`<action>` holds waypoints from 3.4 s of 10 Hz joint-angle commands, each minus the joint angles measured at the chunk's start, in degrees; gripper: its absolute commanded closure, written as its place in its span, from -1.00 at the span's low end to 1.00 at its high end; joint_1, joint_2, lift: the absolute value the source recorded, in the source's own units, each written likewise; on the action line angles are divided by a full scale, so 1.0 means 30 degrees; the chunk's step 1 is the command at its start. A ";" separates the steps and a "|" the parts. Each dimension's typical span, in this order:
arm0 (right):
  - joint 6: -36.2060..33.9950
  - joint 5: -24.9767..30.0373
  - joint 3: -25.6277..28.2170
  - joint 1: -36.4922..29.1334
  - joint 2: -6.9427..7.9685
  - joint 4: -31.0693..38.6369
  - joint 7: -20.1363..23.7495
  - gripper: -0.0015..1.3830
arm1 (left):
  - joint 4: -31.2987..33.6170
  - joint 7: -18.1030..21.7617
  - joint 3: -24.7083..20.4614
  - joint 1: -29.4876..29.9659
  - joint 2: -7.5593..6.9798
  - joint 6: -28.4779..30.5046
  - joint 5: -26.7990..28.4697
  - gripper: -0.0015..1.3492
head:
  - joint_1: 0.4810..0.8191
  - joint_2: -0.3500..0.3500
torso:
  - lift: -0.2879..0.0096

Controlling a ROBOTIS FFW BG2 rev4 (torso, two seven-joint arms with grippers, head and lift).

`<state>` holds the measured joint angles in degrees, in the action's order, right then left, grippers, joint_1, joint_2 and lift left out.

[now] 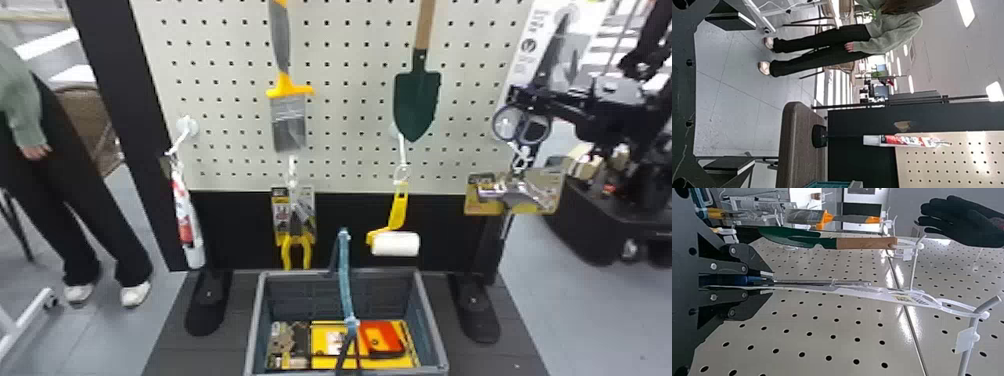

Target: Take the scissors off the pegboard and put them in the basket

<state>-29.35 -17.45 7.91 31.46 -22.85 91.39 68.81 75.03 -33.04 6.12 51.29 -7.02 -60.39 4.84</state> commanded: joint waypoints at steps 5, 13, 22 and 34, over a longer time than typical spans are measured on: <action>-0.0001 -0.0043 -0.0029 -0.0079 0.0000 -0.0064 -0.0028 0.69 | -0.0001 -0.0001 -0.0017 0.0017 0.0026 -0.0055 -0.0030 -0.85 | -0.60 0.00 | 0.26; 0.0029 0.0015 0.0029 0.0906 -0.0439 0.1014 -0.0233 0.69 | -0.0048 -0.0001 -0.0017 0.0099 -0.0033 -0.0114 -0.0118 -0.85 | -0.60 0.00 | 0.26; -0.1085 -0.1801 0.3574 -0.3524 0.0557 0.6030 -0.3192 0.69 | -0.0189 -0.0001 0.0130 -0.0024 -0.0033 -0.0143 -0.0206 -0.85 | -0.60 0.00 | 0.26; -0.0850 -0.7748 0.5918 -1.3245 0.6915 0.9920 -0.9988 0.69 | -0.0845 -0.0001 0.1096 -0.0517 -0.0677 -0.0143 -0.0763 -0.85 | -0.60 0.00 | 0.26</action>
<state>-33.46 -39.14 26.35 -7.29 -2.77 122.14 38.84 72.59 -33.04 9.27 49.75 -8.94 -60.85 2.71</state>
